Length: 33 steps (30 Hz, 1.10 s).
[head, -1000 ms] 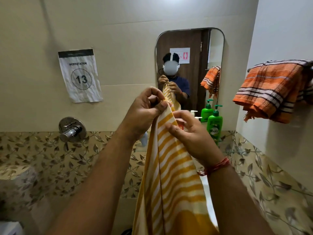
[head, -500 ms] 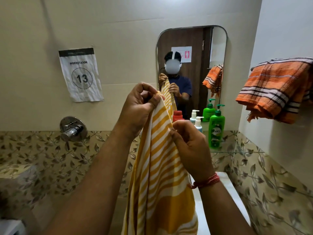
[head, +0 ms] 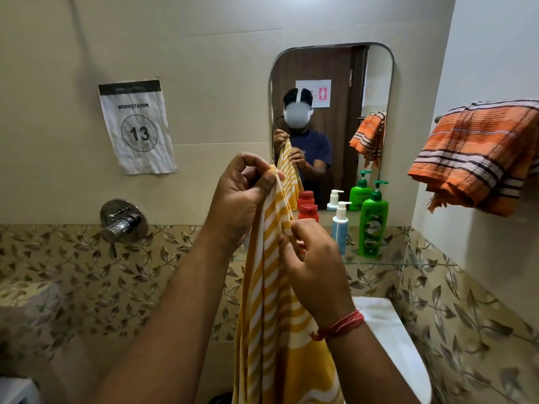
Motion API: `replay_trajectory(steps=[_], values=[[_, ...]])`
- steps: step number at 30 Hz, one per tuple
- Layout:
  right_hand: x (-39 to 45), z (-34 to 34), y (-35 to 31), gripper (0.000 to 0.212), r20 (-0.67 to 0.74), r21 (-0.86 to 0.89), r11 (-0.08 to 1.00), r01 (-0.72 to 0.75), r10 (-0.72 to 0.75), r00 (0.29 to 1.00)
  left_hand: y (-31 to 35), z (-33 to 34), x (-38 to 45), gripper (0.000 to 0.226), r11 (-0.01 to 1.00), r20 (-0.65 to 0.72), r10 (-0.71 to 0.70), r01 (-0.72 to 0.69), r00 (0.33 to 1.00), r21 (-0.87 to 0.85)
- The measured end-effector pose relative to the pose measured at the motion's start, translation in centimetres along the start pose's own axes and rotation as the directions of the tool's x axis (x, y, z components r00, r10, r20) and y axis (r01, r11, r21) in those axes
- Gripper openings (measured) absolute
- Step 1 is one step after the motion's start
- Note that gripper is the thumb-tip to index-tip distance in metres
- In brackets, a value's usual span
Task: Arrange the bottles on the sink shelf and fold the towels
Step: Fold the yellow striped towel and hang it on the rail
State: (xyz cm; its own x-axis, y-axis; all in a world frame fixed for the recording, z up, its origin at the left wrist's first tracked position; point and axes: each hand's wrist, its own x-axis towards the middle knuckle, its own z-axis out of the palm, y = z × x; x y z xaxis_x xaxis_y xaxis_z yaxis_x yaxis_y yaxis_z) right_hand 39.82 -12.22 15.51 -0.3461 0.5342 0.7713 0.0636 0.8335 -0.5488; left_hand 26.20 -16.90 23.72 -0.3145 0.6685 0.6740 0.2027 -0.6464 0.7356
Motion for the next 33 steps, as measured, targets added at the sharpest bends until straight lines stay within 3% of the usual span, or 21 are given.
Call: replay_trajectory(steps=[4, 8, 15, 18, 21, 24, 26, 28, 32, 33], values=[[0.4, -0.2, 0.6, 0.016, 0.077, -0.063, 0.998, 0.006, -0.001, 0.997, -0.1, 0.2, 0.0, 0.011, 1.0, 0.001, 0.011, -0.011, 1.0, 0.022], [0.5, -1.2, 2.0, 0.024, 0.208, -0.014, 0.994, -0.104, 0.105, 0.972, -0.4, 0.4, 0.0, 0.015, 0.994, -0.058, 0.041, -0.035, 0.997, 0.103], [-0.8, -3.3, 5.6, 0.034, 0.531, 0.147, 0.908, -0.393, 0.263, 0.806, -1.8, -0.7, 0.1, 0.028, 0.982, -0.291, 0.104, -0.052, 0.951, 0.182], [-1.3, -4.2, 6.9, 0.033, 0.541, 0.216, 0.851, -0.479, 0.304, 0.784, -2.2, -1.5, 0.0, 0.028, 0.97, -0.322, 0.109, -0.03, 0.94, 0.24], [-0.5, -4.7, 6.9, 0.035, 0.385, 0.239, 0.854, -0.462, 0.353, 0.853, -2.8, -2.3, -0.2, 0.024, 0.92, -0.211, 0.083, 0.006, 0.974, 0.392], [1.1, -4.3, 5.4, 0.031, 0.333, -0.054, 0.97, -0.237, 0.241, 0.912, -3.2, -1.5, -0.5, 0.04, 0.806, -0.019, 0.001, 0.011, 1.0, 0.592], [2.3, -3.8, 3.8, 0.027, 0.351, -0.234, 0.969, -0.086, 0.166, 0.922, -3.5, -0.3, -0.8, 0.04, 0.745, 0.092, -0.05, -0.024, 0.995, 0.667], [3.1, -3.5, 2.7, 0.019, 0.347, -0.283, 0.959, 0.0, 0.102, 0.932, -3.9, 0.5, -1.5, 0.021, 0.755, 0.171, -0.105, -0.033, 0.98, 0.655], [3.5, -3.7, 2.0, 0.007, 0.318, -0.255, 0.966, 0.034, 0.051, 0.947, -4.8, 0.3, -2.7, 0.006, 0.768, 0.293, -0.154, -0.072, 0.944, 0.636], [3.5, -3.8, 2.0, 0.008, 0.304, -0.255, 0.966, 0.041, 0.039, 0.952, -5.2, 0.1, -2.9, 0.017, 0.756, 0.322, -0.184, -0.076, 0.929, 0.65]])
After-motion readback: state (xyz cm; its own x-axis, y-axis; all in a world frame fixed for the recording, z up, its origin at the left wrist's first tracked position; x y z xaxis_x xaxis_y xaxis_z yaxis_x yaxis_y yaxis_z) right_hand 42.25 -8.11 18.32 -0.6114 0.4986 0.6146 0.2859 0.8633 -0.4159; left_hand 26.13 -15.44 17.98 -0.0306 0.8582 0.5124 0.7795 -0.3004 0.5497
